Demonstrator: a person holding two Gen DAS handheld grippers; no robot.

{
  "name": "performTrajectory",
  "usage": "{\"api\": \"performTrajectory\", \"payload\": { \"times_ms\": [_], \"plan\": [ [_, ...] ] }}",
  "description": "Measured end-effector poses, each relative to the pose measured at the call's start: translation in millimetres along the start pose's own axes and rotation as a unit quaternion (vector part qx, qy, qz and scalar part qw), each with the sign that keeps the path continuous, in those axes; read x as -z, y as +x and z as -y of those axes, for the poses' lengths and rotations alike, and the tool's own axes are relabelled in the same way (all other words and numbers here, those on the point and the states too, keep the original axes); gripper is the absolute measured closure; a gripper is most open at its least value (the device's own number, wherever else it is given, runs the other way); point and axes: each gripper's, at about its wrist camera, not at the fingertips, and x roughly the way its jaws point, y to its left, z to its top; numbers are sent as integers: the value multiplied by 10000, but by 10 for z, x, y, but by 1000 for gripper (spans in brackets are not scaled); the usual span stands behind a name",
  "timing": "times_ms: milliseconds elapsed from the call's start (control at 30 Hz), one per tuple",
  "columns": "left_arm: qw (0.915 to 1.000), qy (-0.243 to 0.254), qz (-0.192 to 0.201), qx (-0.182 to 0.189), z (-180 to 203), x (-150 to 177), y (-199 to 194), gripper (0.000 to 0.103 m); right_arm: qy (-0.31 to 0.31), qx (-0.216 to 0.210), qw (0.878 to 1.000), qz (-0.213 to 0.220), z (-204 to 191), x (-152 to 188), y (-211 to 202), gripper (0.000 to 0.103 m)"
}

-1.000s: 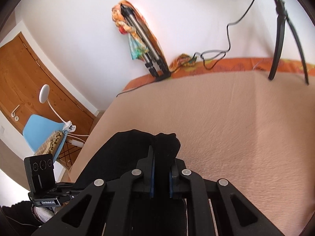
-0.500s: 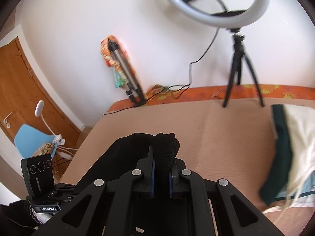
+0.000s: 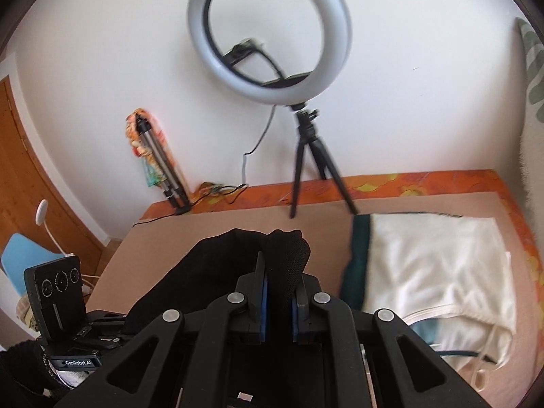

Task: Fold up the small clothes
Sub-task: 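Lift and carry the bundle with both grippers toward the white clothes stack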

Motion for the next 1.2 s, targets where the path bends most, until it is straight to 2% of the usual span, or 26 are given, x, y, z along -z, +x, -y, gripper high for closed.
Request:
{"api": "performTrajectory", "payload": {
  "times_ms": [333, 467, 633, 933, 1033, 1067, 1100, 1133, 1167, 1200],
  "plan": [
    [9982, 510, 37, 326, 449, -448, 763, 98, 176, 562, 9978, 317, 939, -376, -366, 95],
    [9976, 595, 17, 355, 513, -562, 1065, 98, 226, 703, 9966, 359, 1249, -473, -359, 95],
    [9972, 639, -73, 386, 520, -597, 1350, 98, 261, 840, 9958, 264, 1622, -548, -199, 95],
    [9972, 635, -241, 310, 409, -585, 1737, 98, 164, 926, 9956, -10, 2006, -554, 194, 95],
    [9963, 774, -287, 248, 405, -557, 1814, 98, 159, 975, 9951, -84, 2157, -556, 313, 95],
    [9959, 784, -394, 221, 392, -539, 1846, 97, 111, 1028, 9945, -136, 2210, -554, 371, 92],
    [9956, 762, -528, 156, 374, -518, 1868, 91, 60, 1184, 9927, -239, 2264, -550, 444, 88],
    [9948, 768, -660, 55, 360, -495, 1876, 82, 77, 1436, 9891, -311, 2323, -541, 485, 64],
    [9938, 781, -787, -79, 344, -466, 1867, 77, 129, 1693, 9848, -364, 2371, -529, 507, 54],
    [9934, 764, -844, -127, 324, -439, 1833, 70, 222, 1872, 9815, -337, 2423, -503, 493, 54]
  ]
}}
